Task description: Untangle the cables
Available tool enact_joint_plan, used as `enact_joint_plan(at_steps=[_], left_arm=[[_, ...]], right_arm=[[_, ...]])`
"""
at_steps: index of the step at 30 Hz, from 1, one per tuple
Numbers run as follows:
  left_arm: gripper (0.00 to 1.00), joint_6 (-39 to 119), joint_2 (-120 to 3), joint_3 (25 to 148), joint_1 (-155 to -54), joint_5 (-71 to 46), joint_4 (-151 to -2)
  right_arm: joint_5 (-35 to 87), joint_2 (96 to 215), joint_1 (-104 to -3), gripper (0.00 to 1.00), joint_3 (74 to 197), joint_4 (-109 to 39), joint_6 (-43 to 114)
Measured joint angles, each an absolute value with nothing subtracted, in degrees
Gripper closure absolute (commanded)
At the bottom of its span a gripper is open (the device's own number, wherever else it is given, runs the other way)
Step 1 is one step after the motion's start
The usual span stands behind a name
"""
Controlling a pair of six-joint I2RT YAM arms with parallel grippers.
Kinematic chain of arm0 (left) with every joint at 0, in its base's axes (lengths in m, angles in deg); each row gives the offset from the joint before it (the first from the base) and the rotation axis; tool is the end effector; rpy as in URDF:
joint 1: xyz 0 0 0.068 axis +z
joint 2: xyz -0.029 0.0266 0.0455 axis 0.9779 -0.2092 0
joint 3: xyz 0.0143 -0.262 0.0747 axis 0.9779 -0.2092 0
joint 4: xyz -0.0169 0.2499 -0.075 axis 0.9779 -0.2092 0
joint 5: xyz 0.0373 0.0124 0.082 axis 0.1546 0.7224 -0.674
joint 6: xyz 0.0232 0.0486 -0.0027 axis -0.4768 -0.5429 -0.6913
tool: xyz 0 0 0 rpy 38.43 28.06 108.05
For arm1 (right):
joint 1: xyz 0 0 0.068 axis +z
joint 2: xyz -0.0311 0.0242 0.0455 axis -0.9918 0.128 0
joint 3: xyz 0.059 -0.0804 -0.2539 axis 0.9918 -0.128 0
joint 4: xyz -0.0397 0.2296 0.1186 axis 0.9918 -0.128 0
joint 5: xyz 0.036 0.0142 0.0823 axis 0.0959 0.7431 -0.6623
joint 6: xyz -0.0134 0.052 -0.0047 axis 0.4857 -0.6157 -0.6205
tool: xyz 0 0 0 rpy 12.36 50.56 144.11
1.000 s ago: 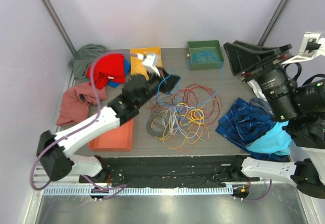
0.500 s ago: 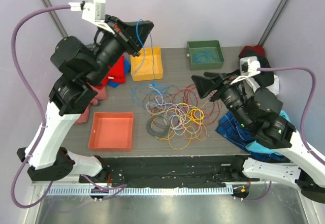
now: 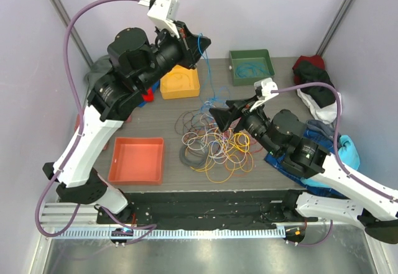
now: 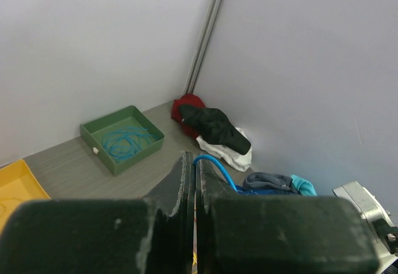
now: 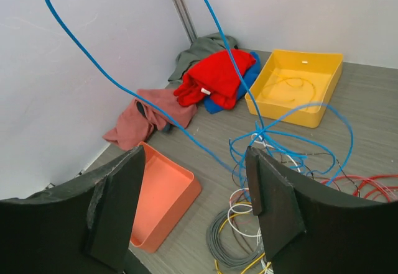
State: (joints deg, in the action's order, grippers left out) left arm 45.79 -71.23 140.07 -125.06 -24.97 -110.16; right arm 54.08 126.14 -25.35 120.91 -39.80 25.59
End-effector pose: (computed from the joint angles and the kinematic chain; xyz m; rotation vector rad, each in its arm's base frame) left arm 0.1890 -0.1996 0.5869 0.3262 1.4852 -0.8590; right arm 0.1169 0.1595 0.4259 -0.2621 1.5411 0.7676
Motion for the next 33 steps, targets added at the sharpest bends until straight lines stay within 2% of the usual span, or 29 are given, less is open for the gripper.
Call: enact_joint_plan(at_steps=[12, 21, 23, 24, 26, 30, 33], left_arm=[[1.00, 47.36, -71.15, 140.33, -125.06, -22.93, -110.18], [1.00, 49.05, -71.15, 138.98, -125.06, -20.49, -109.92], [1.00, 49.07, -71.15, 138.61, -125.06, -20.05, -109.74], [1.00, 49.07, -71.08, 138.32, -125.06, -19.90, -109.63], [1.00, 49.07, -70.84, 137.21, -125.06, -19.70, -109.26], [1.00, 48.96, -69.81, 134.43, -125.06, -19.74, -109.13], [1.00, 48.80, -69.18, 133.25, -125.06, -19.96, -109.09]], right_arm=[[49.88, 127.49, -25.35, 0.22, 120.23, -32.98, 23.51], [50.89, 138.24, -25.32, 0.22, 120.39, -30.59, 21.66], [53.03, 139.45, -25.32, 0.34, 120.37, -31.40, 21.70], [54.03, 139.69, -25.32, 0.46, 120.37, -31.80, 21.90], [55.83, 139.58, -25.32, 0.50, 120.26, -31.91, 22.40], [57.55, 137.54, -25.35, 0.32, 119.23, -31.56, 22.53], [57.29, 135.49, -25.32, 0.27, 118.94, -31.95, 22.71]])
